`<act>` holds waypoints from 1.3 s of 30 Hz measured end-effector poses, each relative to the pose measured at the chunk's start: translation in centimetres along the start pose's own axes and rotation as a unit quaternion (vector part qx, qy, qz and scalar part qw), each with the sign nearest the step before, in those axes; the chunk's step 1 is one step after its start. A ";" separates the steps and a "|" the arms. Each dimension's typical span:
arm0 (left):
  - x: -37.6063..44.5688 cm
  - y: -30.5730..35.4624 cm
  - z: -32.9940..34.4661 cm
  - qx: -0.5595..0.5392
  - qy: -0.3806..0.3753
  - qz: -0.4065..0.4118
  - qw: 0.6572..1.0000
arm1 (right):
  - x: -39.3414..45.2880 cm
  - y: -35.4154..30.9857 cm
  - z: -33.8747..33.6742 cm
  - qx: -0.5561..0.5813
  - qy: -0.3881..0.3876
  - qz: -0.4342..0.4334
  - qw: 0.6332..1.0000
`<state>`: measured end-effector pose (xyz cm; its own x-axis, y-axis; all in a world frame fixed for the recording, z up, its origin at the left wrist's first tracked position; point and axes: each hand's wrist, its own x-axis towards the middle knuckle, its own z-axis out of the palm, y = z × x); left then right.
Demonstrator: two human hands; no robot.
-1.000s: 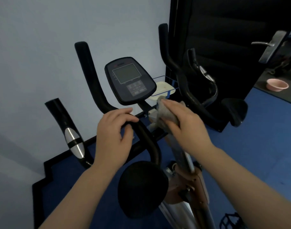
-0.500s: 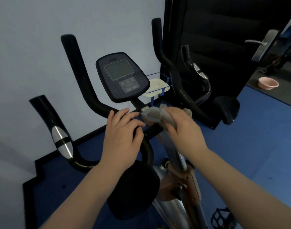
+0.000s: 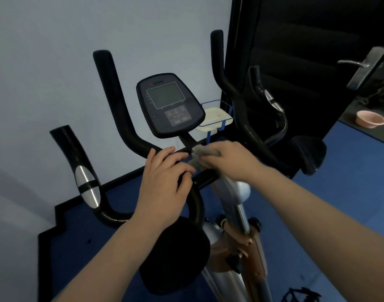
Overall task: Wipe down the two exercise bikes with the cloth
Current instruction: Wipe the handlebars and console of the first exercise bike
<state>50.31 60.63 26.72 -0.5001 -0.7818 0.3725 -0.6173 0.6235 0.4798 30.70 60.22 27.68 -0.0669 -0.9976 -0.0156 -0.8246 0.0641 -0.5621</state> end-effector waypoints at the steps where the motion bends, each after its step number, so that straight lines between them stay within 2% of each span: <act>1: 0.0 0.0 0.0 -0.001 0.000 -0.002 1.000 | 0.7 0.3 -0.5 0.019 -0.004 0.024 1.000; 4: 0.0 -0.1 0.0 0.001 0.000 -0.002 1.000 | 3.4 -0.3 -0.6 -0.050 -0.028 0.073 0.996; 6: 0.0 -0.1 0.1 0.003 0.002 0.000 1.000 | 2.9 -1.0 0.2 -0.081 -0.017 0.030 0.996; 10: 0.0 -0.2 0.2 0.003 0.004 0.004 1.000 | -2.4 1.5 -0.1 0.022 0.045 -0.083 0.995; 13: 0.0 -0.2 0.2 0.012 0.007 0.003 1.000 | -1.6 2.4 -1.0 0.064 0.058 -0.023 0.996; 15: -0.1 -0.2 0.2 0.018 0.005 0.002 1.000 | 0.4 1.5 -0.7 0.016 0.062 0.038 0.997; 16: -0.1 -0.1 0.2 0.021 0.005 0.002 1.000 | 0.9 0.8 -0.2 -0.034 0.073 0.040 0.996; 18: -0.2 -0.1 0.1 0.028 0.011 0.004 1.000 | 0.2 -0.4 1.5 -0.117 0.112 -0.002 0.987; 20: -0.3 0.1 -0.2 0.038 0.032 0.002 0.999 | -2.4 -1.2 3.5 -0.148 0.157 -0.131 0.968; 22: -0.7 0.2 -0.7 0.065 0.064 0.006 0.996 | -4.4 -0.6 3.7 -0.137 0.147 -0.219 0.955; 24: -1.5 -0.3 -1.7 0.089 0.100 -0.008 0.991 | -4.3 0.6 2.3 -0.150 0.115 -0.228 0.955; 26: -2.7 -1.7 -3.0 0.107 0.132 -0.046 0.984 | -3.8 0.8 2.5 -0.156 0.123 -0.197 0.960; 30: -6.1 -4.7 -3.7 0.137 0.168 -0.119 0.969 | -5.4 -2.0 5.9 -0.032 0.240 -0.162 0.957; 32: -7.1 -5.1 -2.9 0.141 0.165 -0.123 0.968 | -5.5 -2.4 5.4 -0.037 0.221 -0.152 0.963; 35: -7.1 -5.2 -2.2 0.139 0.176 -0.126 0.966 | -3.0 -3.2 3.7 -0.030 0.194 -0.070 0.978; 37: -7.1 -5.2 -2.2 0.135 0.178 -0.128 0.966 | -2.7 -4.9 4.3 0.085 0.186 -0.026 0.978; 39: -7.2 -5.3 -2.3 0.131 0.172 -0.128 0.968 | -4.4 -6.1 5.8 0.171 0.192 -0.083 0.963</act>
<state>58.57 62.94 23.36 -0.1075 -0.8399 0.5319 -0.8499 0.3553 0.3892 39.27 64.03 26.37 -0.2075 -0.9062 0.3685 -0.6137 -0.1727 -0.7704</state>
